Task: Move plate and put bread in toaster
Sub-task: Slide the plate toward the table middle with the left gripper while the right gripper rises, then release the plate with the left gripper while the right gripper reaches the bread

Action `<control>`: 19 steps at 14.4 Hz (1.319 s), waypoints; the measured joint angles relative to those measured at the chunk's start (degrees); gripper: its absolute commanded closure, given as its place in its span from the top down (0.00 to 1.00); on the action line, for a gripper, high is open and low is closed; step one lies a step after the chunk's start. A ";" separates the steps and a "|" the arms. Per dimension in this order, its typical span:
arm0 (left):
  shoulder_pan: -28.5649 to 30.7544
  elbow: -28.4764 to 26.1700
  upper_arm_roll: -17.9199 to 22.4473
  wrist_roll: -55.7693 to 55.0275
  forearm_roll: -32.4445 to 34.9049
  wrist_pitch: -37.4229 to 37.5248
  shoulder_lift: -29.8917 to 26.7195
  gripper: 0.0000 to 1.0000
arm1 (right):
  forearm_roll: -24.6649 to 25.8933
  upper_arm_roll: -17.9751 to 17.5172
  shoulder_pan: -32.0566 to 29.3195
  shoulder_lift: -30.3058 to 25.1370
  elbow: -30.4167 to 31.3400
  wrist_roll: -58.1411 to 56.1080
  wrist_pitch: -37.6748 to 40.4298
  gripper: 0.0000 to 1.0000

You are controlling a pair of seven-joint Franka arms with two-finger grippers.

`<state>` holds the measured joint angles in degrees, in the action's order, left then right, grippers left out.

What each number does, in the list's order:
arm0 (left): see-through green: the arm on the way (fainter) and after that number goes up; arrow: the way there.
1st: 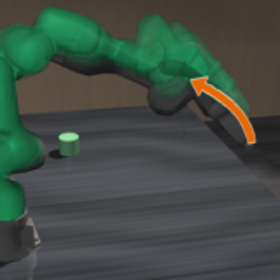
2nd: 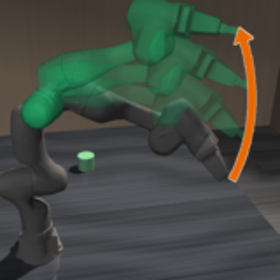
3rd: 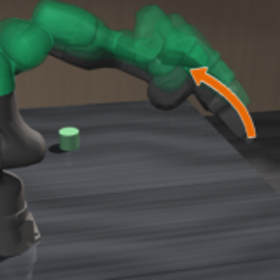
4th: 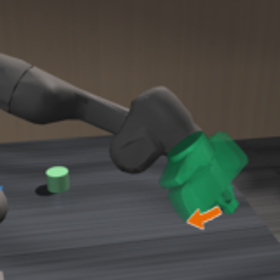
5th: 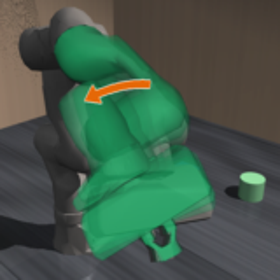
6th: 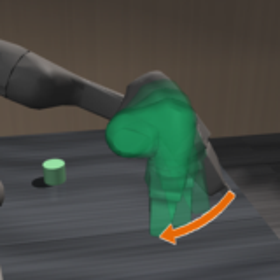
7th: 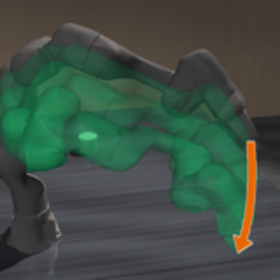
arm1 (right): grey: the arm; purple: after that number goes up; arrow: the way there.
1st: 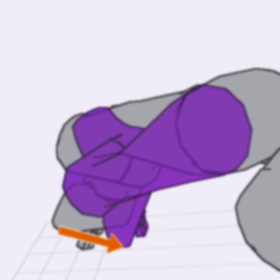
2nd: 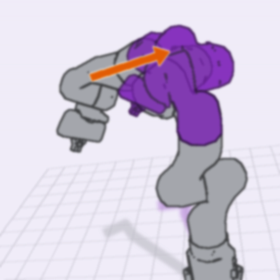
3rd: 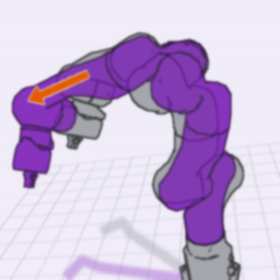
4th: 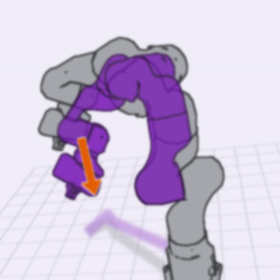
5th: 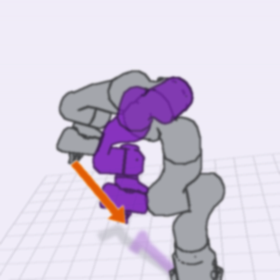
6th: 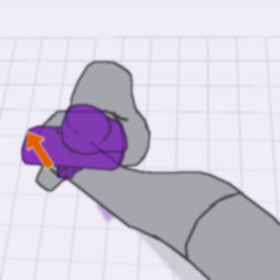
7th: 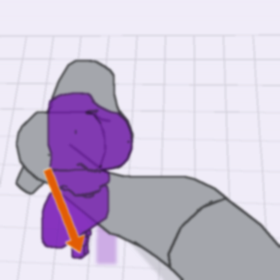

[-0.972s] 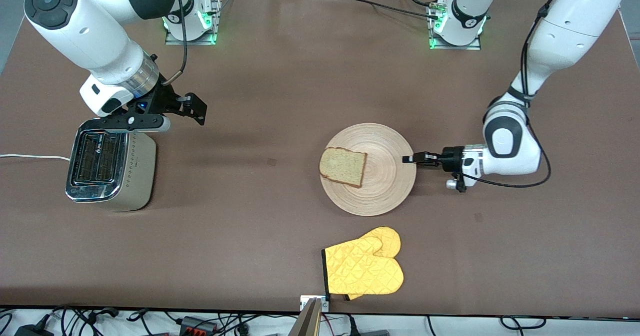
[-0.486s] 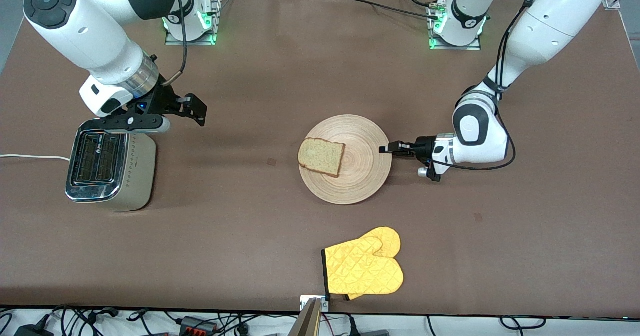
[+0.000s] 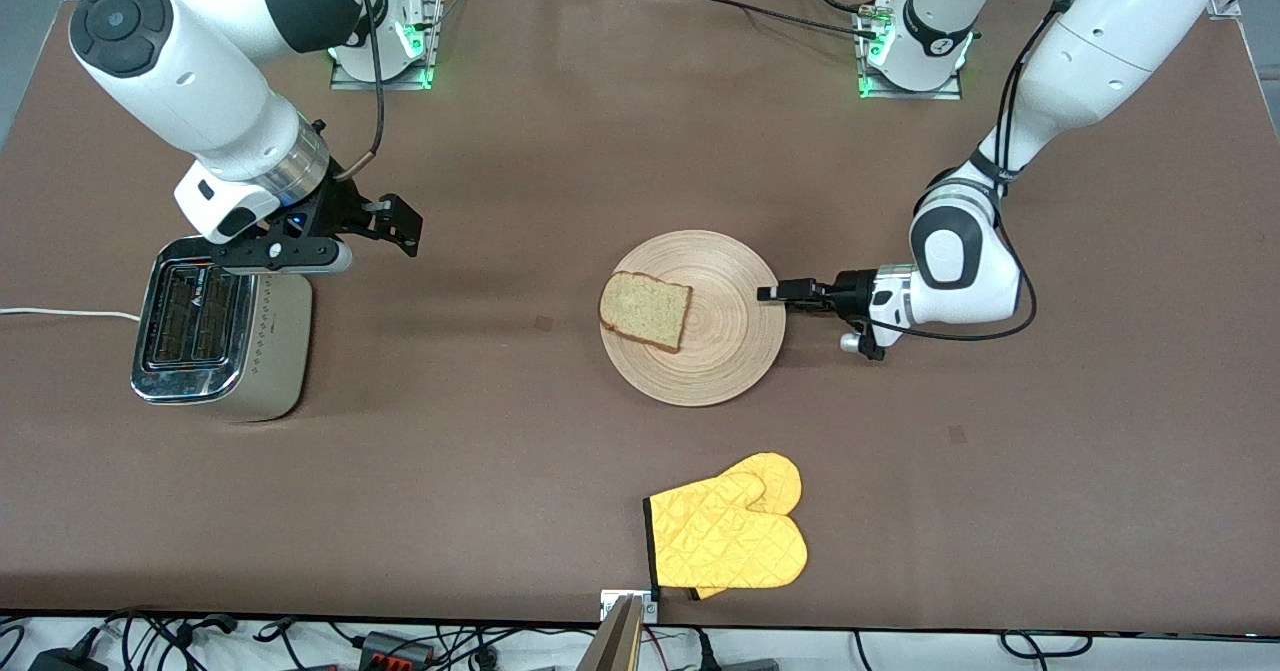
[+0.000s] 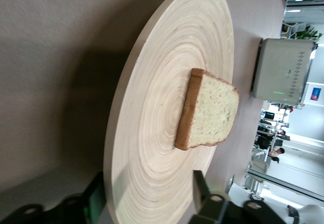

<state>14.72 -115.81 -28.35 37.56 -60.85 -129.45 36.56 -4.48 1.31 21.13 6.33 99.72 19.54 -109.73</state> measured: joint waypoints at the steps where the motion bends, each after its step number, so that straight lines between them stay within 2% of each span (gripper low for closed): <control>1: 1.25 0.13 0.05 0.04 0.00 1.85 -0.66 1.00 | -1.60 0.01 0.00 0.42 0.01 0.07 -0.04 1.00; 3: 4.29 0.61 0.26 0.24 0.72 6.31 -2.32 1.00 | -5.43 -0.02 0.05 1.69 0.03 0.07 -1.33 1.00; 4: 5.75 1.11 0.41 0.30 3.31 8.49 -3.09 1.00 | -6.55 -0.03 0.08 2.69 0.07 0.08 -2.56 1.00; 7: 10.28 5.09 0.68 -1.20 16.85 14.87 -4.29 1.00 | -11.01 -0.11 1.40 7.29 0.25 0.74 -5.08 1.00; 9: 12.08 9.51 0.75 -4.69 27.03 20.68 -4.43 1.00 | -11.75 -0.24 3.54 9.85 0.23 7.00 -5.82 1.00; 13: 12.23 21.73 0.49 -13.87 45.31 34.34 -4.89 1.00 | -11.88 -0.38 8.62 13.00 0.30 19.43 -6.02 1.00; 16: 11.09 30.30 -0.07 -18.76 57.31 43.25 -5.49 1.00 | -11.92 -0.43 11.74 16.42 0.38 20.84 -8.18 1.00; 19: 8.19 35.88 -0.23 -23.88 67.86 46.88 -6.14 1.00 | -12.91 -0.43 13.54 19.71 0.62 21.11 -11.86 1.00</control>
<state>22.91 -79.94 -28.58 13.68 7.02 -82.57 30.42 -17.39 0.89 34.67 26.05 100.34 40.65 -121.59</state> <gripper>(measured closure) 0.000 0.000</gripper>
